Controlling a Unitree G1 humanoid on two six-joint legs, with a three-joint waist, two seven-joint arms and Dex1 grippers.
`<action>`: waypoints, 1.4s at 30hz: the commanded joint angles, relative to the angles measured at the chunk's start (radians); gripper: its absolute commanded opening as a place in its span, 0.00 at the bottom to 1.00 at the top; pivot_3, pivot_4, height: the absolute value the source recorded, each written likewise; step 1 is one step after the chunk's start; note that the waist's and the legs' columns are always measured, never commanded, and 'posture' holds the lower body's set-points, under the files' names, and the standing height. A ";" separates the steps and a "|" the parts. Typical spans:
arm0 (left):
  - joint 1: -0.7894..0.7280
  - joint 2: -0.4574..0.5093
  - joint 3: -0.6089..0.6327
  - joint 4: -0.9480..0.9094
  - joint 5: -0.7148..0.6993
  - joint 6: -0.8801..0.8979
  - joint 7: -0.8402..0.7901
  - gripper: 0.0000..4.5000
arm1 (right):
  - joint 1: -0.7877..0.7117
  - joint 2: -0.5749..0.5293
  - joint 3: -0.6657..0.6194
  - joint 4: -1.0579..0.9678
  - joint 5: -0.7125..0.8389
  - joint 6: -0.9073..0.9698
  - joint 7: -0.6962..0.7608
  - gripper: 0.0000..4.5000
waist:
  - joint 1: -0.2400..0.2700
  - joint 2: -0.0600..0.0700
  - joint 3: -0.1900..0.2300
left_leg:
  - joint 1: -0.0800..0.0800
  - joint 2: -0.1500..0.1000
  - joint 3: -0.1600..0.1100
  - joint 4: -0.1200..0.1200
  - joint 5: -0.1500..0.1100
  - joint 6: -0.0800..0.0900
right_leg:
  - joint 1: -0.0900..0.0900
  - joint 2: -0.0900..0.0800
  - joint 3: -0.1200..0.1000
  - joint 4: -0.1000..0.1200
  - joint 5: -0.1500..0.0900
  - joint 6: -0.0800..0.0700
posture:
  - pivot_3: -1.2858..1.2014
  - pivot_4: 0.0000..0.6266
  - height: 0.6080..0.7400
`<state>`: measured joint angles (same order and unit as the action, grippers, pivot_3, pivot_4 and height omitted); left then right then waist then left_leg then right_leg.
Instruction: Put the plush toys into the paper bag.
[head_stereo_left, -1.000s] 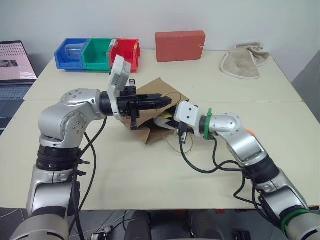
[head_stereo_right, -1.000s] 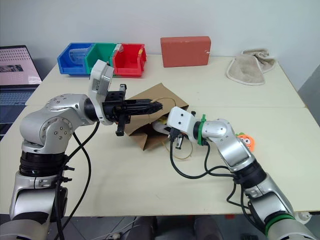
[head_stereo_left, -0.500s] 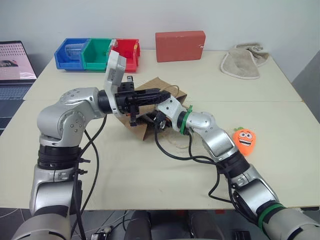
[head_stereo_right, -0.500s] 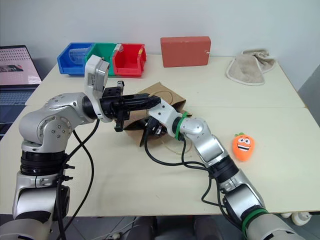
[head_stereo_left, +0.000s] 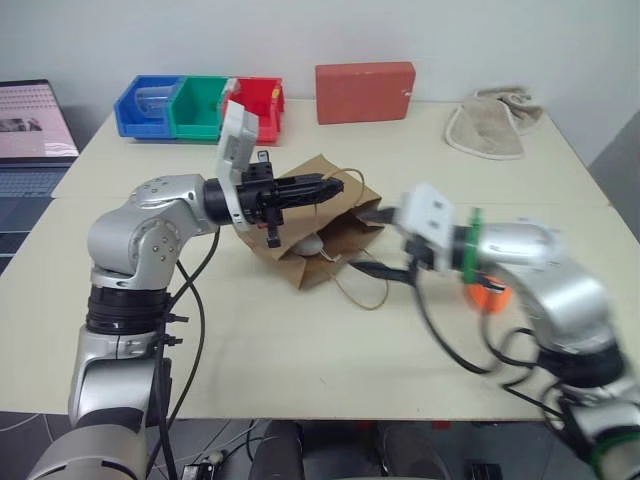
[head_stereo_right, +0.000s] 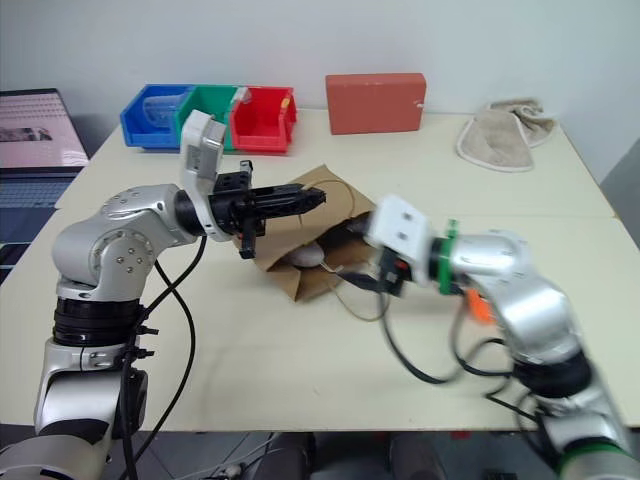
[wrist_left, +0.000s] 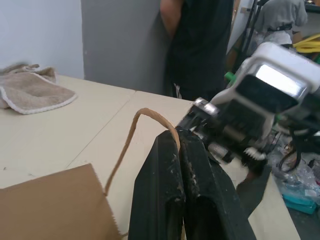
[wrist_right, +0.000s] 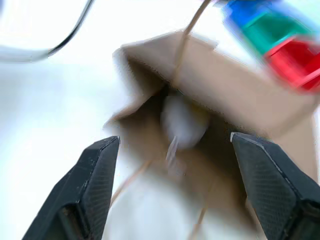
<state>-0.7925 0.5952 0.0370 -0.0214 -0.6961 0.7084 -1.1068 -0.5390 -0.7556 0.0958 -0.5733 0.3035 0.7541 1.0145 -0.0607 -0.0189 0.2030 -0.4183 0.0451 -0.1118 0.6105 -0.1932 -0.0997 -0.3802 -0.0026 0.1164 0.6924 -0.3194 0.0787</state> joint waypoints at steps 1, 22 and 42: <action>-0.003 0.010 0.018 -0.017 0.002 -0.021 -0.005 0.00 | 0.115 -0.164 -0.131 -0.067 0.034 0.006 0.077 0.82 | 0.005 0.000 0.000 | 0.000 0.000 0.000 0.000 0.000 0.000 | 0.000 0.000 0.000 -0.001 0.000 0.000 | 0.52 0.24 1.00; 0.030 0.027 0.022 -0.039 0.016 -0.027 0.000 0.00 | 0.433 -0.353 -0.102 0.298 -0.354 -0.411 -0.083 0.69 | 0.003 -0.001 0.001 | 0.001 0.000 0.004 0.001 0.000 0.000 | 0.002 0.000 0.004 -0.006 0.000 0.001 | 0.52 0.24 1.00; 0.012 0.046 0.043 -0.051 -0.013 -0.021 -0.011 0.00 | 0.101 -0.117 -0.014 -0.013 -0.016 -0.180 -0.042 0.00 | -0.002 -0.001 0.001 | 0.003 0.000 0.002 0.002 0.000 0.000 | 0.004 0.000 0.003 -0.004 0.000 0.001 | 0.52 0.24 1.00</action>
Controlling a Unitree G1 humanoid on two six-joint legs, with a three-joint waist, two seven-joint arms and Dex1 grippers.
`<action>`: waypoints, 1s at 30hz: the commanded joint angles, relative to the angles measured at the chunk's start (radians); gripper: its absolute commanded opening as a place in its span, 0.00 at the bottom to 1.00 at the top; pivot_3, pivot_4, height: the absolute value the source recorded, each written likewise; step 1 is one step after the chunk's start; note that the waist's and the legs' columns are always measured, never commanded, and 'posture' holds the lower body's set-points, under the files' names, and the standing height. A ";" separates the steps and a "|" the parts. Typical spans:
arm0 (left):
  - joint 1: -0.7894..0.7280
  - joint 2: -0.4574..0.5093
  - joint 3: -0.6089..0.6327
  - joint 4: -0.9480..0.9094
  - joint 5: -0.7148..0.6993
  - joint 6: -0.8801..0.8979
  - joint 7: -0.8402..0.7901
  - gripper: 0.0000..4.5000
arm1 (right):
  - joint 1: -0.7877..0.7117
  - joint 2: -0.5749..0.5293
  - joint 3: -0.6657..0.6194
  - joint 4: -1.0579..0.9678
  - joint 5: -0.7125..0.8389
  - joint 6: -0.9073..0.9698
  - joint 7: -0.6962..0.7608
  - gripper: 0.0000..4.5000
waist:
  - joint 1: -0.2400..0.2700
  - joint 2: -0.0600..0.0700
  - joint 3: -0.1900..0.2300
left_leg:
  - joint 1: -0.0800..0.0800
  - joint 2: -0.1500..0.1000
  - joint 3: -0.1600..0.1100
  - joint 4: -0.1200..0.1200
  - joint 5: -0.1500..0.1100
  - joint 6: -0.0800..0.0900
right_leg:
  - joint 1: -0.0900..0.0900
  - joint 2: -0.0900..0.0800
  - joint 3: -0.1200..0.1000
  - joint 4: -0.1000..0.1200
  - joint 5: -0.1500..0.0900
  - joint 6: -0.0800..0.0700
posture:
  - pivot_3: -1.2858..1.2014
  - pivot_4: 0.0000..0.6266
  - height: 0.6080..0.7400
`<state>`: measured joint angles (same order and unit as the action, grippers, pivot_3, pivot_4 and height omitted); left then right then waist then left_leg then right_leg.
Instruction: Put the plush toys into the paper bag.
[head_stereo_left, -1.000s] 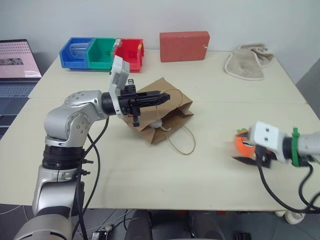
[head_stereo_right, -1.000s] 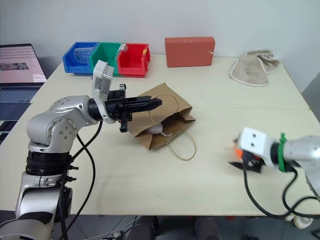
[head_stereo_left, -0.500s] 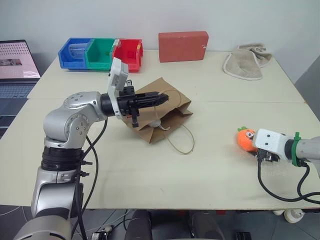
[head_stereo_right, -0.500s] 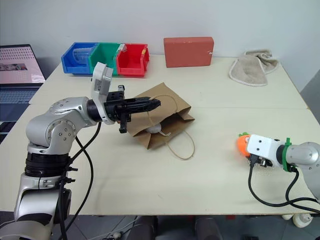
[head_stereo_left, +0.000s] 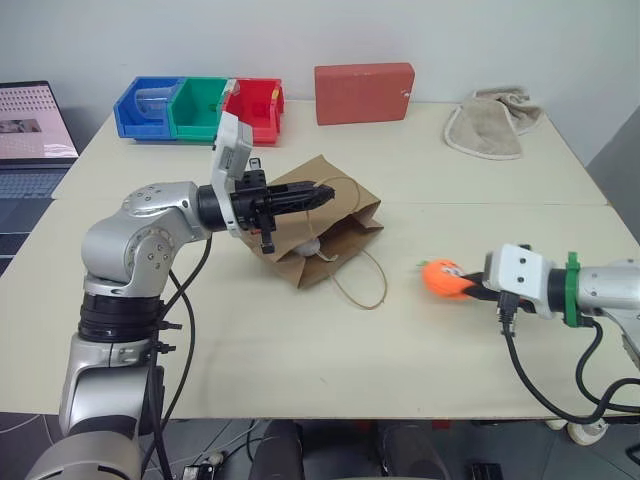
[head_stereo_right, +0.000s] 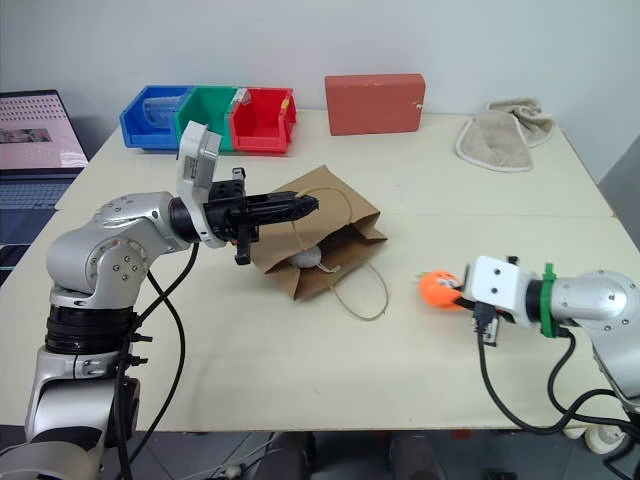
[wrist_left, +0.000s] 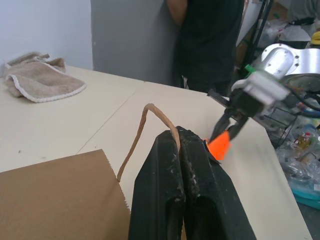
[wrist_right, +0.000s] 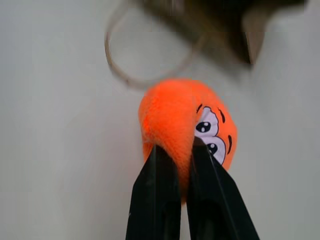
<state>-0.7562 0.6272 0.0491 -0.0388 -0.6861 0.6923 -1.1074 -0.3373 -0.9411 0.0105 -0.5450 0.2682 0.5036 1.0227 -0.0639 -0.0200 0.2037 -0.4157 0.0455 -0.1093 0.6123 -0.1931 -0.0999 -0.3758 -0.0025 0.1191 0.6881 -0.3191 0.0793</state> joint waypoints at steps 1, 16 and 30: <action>-0.026 0.014 0.033 -0.037 -0.028 0.000 -0.009 0.00 | -0.142 0.115 0.118 -0.018 -0.004 0.086 -0.077 0.00 | 0.002 -0.001 0.000 | 0.000 0.000 -0.001 0.000 0.000 0.000 | 0.000 0.000 -0.001 0.000 0.000 0.000 | 0.52 0.24 1.00; -0.017 0.015 0.035 -0.098 -0.062 0.042 0.009 0.00 | -0.477 0.563 0.440 0.554 -0.382 -0.044 -0.344 0.00 | 0.007 -0.001 0.000 | -0.002 0.000 -0.002 -0.001 0.000 0.000 | -0.005 0.000 -0.002 0.005 0.000 -0.001 | 0.52 0.24 1.00; -0.049 -0.014 0.038 -0.038 -0.055 0.033 0.037 0.00 | -0.446 0.628 0.356 0.458 -0.377 -0.036 -0.395 0.99 | 0.004 -0.001 0.000 | -0.002 0.000 -0.002 -0.001 0.000 -0.001 | -0.006 0.000 -0.003 0.008 0.000 -0.001 | 0.52 0.24 1.00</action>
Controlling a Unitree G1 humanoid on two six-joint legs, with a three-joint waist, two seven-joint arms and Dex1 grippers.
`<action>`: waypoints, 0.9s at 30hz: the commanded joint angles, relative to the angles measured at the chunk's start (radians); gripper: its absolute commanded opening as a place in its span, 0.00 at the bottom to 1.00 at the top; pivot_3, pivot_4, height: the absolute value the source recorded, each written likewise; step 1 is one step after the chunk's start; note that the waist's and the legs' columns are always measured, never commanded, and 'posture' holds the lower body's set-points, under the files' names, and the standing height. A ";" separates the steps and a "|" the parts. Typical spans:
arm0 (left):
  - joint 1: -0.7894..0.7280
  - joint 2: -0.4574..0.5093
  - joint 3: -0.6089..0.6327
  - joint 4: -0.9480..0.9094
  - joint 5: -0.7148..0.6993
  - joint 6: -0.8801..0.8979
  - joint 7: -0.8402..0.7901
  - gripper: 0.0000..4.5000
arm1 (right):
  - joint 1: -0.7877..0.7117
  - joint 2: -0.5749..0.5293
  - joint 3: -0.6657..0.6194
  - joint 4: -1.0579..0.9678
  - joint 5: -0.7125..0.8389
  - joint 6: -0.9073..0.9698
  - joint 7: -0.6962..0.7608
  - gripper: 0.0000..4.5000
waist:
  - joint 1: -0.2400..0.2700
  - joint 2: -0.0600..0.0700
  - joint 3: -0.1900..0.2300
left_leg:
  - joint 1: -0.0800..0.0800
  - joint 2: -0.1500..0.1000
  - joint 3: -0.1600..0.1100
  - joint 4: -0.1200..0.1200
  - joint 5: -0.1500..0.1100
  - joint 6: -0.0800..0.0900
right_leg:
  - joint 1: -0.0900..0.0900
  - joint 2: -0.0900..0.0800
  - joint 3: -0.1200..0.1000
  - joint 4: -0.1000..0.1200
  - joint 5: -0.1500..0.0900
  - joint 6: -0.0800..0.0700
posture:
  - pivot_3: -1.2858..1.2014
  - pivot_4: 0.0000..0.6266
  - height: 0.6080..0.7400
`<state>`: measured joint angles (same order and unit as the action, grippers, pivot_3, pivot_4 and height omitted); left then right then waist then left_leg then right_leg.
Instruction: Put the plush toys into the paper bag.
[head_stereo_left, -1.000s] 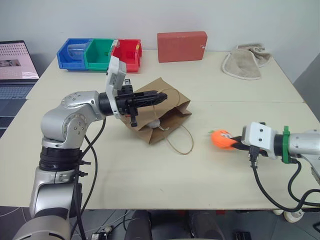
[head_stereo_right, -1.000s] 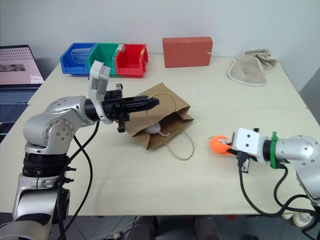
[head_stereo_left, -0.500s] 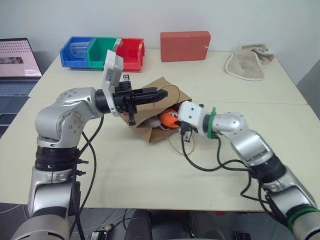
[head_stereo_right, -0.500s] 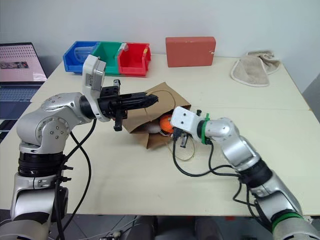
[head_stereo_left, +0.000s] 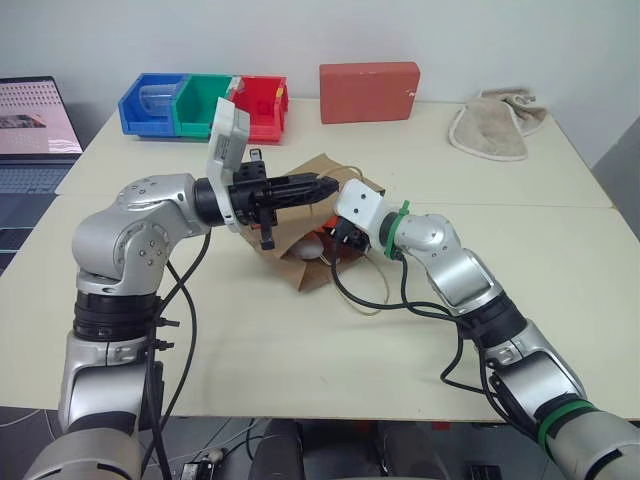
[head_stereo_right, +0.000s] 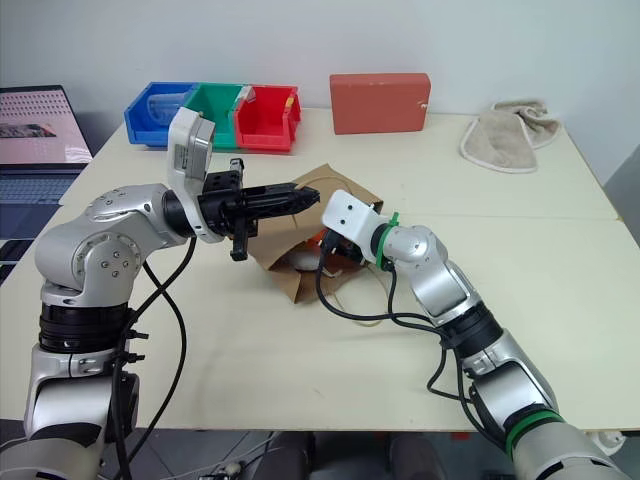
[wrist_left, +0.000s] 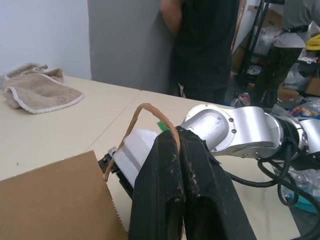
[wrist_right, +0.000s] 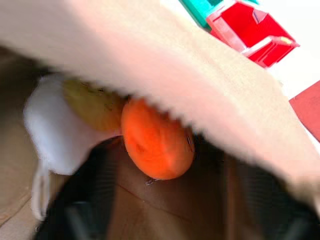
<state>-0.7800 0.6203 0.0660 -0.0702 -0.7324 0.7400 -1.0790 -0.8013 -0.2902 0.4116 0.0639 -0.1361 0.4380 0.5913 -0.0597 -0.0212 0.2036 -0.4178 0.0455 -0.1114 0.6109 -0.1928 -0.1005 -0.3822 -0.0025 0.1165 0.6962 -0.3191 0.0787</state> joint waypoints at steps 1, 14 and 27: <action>-0.027 -0.010 0.019 -0.002 -0.004 -0.019 0.012 0.00 | 0.033 -0.035 -0.054 -0.204 0.042 0.053 0.054 0.99 | 0.002 0.000 0.000 | 0.000 0.000 0.000 0.000 0.000 0.000 | 0.000 0.000 0.000 0.000 0.000 0.000 | 0.52 0.24 1.00; -0.038 -0.016 0.022 0.029 0.027 -0.050 0.016 0.00 | 0.262 -0.315 -0.292 -0.629 0.335 0.431 0.197 0.99 | 0.001 0.000 0.000 | -0.001 0.000 0.000 0.001 0.000 0.000 | 0.000 0.000 0.000 0.000 0.000 0.000 | 0.52 0.24 1.00; -0.040 -0.007 0.032 0.020 0.027 -0.050 0.024 0.00 | 0.274 -0.120 -0.181 -0.218 0.262 0.340 0.036 0.91 | -0.005 0.000 0.000 | -0.001 0.000 0.002 0.000 0.000 0.000 | -0.001 0.000 0.002 0.000 0.000 0.000 | 0.52 0.24 1.00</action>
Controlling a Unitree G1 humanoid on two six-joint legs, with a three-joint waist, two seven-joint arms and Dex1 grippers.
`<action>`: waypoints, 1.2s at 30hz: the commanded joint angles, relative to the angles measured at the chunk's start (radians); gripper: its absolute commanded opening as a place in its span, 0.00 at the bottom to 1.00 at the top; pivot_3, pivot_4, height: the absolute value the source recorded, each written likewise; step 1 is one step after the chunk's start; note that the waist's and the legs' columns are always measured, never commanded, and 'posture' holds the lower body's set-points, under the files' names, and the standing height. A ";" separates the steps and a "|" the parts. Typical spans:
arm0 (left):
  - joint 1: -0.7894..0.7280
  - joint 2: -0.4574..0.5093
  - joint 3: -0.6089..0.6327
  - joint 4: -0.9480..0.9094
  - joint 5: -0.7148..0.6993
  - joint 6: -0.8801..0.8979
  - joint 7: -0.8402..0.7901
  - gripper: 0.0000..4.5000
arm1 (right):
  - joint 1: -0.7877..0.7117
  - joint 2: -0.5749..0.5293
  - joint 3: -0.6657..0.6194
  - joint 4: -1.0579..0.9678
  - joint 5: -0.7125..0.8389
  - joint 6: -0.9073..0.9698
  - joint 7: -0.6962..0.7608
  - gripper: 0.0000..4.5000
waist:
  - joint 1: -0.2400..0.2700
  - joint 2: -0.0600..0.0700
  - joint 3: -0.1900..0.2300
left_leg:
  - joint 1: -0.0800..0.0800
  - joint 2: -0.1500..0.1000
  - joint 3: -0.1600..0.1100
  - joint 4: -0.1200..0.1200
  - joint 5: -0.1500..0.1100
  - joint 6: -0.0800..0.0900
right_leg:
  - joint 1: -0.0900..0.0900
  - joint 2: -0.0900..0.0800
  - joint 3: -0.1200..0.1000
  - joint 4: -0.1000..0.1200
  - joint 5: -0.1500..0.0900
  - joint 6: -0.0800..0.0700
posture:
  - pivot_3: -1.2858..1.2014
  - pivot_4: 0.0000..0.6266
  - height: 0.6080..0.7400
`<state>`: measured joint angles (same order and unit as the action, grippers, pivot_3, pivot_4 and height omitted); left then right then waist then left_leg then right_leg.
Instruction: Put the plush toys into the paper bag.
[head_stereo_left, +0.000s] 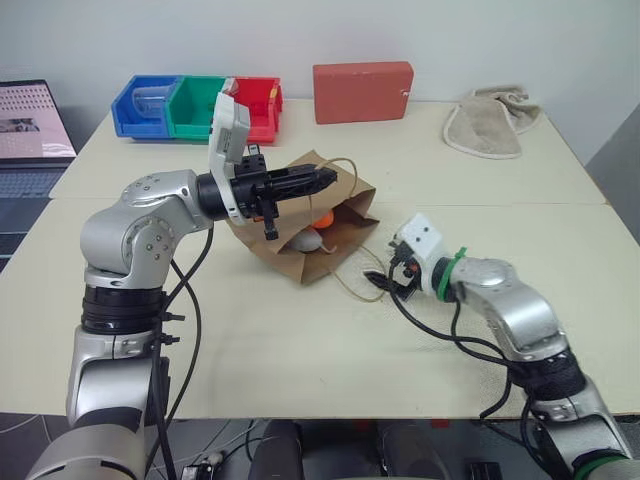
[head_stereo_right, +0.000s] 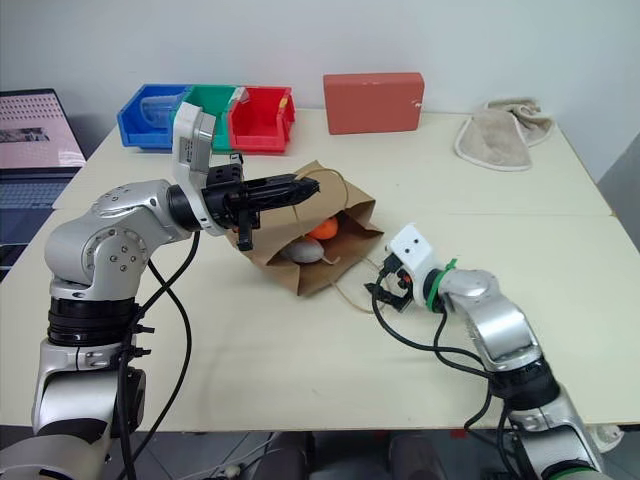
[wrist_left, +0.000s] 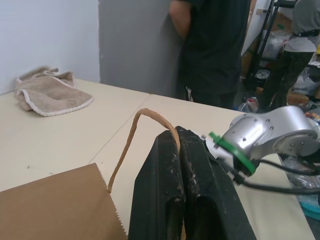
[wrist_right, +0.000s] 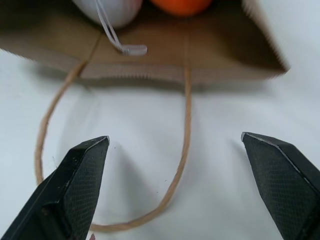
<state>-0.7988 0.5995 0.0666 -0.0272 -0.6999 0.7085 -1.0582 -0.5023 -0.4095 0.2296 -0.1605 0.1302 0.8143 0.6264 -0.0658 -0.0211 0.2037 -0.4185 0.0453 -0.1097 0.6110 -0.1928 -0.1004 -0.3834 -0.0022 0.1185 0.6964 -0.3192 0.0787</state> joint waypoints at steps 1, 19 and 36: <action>-0.020 0.014 0.033 -0.024 -0.007 -0.018 0.004 0.00 | -0.026 -0.002 0.006 0.012 -0.007 -0.042 0.003 0.86 | 0.002 0.000 0.000 | 0.000 0.000 0.000 0.000 0.000 0.000 | 0.000 0.000 0.000 0.000 0.000 0.000 | 0.52 0.24 1.00; -0.061 -0.002 0.078 0.014 -0.047 -0.006 0.034 0.00 | -0.149 0.065 -0.428 -0.180 0.445 0.422 -0.010 0.01 | 0.005 0.000 0.000 | 0.000 0.000 -0.001 0.000 0.000 0.000 | 0.000 0.000 0.000 0.000 0.000 0.000 | 0.52 0.24 1.00; -0.236 -0.205 0.002 0.396 0.105 -0.160 0.029 0.00 | -0.422 0.028 -0.672 -0.033 0.569 0.667 -0.203 0.01 | -0.001 0.000 0.000 | -0.005 0.000 0.001 -0.001 0.000 0.000 | -0.006 0.000 0.000 0.000 0.000 0.000 | 0.52 0.24 1.00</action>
<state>-1.0029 0.3892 0.0676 0.3854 -0.6052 0.5596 -1.0176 -0.8949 -0.3846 -0.4263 -0.1877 0.6987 1.5106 0.4491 -0.0668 -0.0207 0.2039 -0.4234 0.0452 -0.1090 0.6096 -0.1929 -0.1001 -0.3892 -0.0021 0.1189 0.6969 -0.3191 0.0786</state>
